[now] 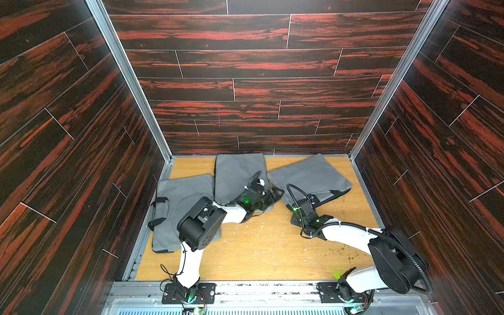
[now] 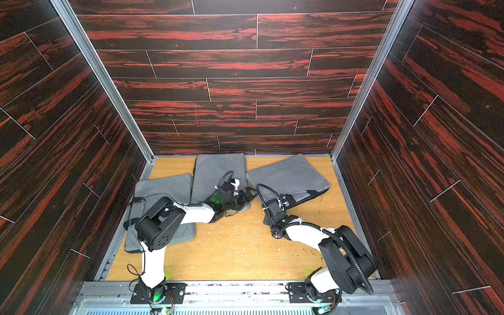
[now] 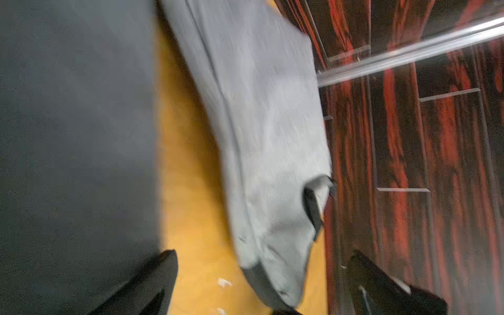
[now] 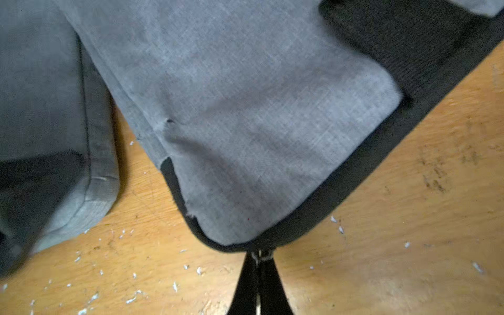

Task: Put the mouse into the laptop bag
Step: Zip the zipper on the zippered laptop bag.

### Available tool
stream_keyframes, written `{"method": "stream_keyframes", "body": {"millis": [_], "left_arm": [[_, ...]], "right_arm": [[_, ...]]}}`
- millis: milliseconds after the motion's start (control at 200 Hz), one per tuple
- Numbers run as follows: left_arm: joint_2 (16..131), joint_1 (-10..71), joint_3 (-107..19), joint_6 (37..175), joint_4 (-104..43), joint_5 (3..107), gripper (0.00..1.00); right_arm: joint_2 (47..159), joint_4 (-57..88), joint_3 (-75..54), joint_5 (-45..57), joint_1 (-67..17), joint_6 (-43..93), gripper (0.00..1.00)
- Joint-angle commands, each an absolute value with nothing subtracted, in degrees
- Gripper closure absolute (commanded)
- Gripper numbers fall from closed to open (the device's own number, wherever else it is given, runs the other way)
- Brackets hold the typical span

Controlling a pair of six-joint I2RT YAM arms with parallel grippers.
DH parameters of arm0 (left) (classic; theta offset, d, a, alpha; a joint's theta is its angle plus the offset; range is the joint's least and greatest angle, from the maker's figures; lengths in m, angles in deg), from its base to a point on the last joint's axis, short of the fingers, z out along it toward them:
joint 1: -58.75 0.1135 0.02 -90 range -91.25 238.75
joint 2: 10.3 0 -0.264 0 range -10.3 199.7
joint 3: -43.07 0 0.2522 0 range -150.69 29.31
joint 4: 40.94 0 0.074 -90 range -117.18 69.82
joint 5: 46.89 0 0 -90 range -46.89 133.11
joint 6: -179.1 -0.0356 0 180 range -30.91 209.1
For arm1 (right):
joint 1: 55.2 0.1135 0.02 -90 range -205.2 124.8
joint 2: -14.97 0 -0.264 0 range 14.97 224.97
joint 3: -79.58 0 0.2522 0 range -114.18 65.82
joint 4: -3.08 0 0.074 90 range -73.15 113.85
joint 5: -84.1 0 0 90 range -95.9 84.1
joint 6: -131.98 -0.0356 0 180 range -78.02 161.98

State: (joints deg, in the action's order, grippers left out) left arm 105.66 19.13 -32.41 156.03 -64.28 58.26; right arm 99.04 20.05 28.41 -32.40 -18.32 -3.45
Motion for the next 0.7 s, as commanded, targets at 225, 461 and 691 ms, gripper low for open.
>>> {"method": "stream_keyframes", "body": {"millis": [225, 461, 691], "left_arm": [[112.9, 14.8, -36.7, 165.8, -74.3, 59.4, 0.0], [113.7, 13.9, -37.1, 166.4, -71.4, 58.1, 0.0], [108.4, 13.7, -29.5, 170.0, -72.5, 54.7, 0.0]], "right_arm": [[96.5, 17.5, 30.1, -30.1, -18.0, -2.8, 1.0], [95.7, 17.2, 30.8, -30.6, -18.0, -2.8, 1.0], [97.0, 17.3, 30.0, -31.0, -18.0, -2.4, 1.0]]}}
